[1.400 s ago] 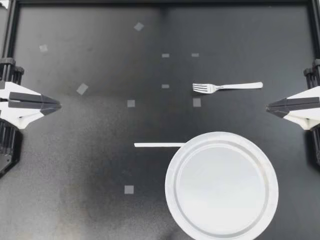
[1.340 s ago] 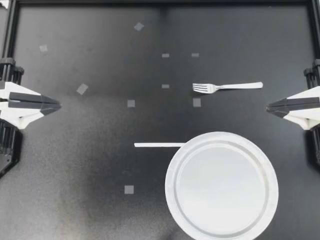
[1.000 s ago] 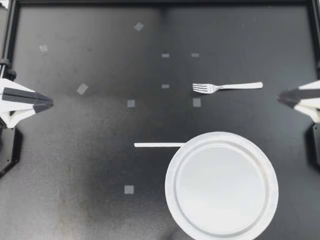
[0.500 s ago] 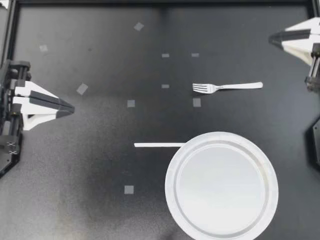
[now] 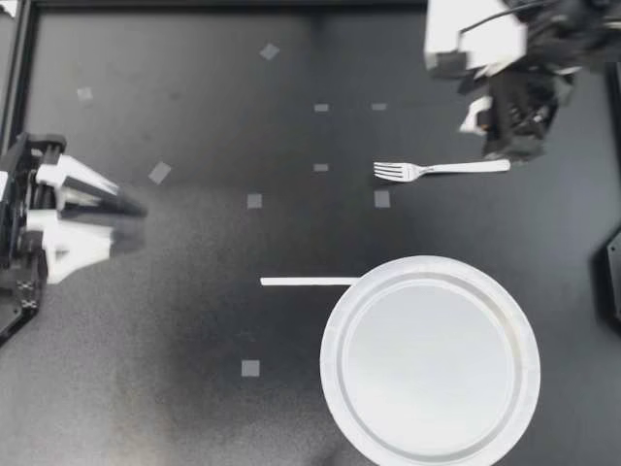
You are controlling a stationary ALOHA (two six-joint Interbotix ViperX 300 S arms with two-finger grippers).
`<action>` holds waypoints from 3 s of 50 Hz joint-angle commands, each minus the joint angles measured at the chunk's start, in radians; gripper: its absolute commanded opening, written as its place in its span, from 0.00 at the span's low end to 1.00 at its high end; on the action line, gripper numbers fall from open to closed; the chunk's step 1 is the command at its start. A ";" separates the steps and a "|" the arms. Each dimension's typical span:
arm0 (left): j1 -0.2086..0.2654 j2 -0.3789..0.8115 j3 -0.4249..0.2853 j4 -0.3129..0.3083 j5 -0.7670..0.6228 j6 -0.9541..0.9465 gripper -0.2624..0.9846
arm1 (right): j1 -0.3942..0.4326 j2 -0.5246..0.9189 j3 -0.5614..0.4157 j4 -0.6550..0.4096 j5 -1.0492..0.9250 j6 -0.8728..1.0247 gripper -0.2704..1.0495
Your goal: Pick up the fork and place it on the plate.
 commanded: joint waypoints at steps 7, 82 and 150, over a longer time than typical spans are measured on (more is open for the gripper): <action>-0.009 0.021 0.011 0.000 -0.043 0.002 0.66 | -0.015 0.175 -0.020 0.032 0.008 -0.009 0.61; -0.058 -0.005 0.077 0.003 -0.097 0.011 0.66 | -0.066 0.368 0.115 0.075 -0.259 -0.017 0.57; -0.054 0.075 0.212 0.000 -0.586 0.006 0.67 | 0.040 0.146 -0.328 0.327 -0.261 -0.005 0.26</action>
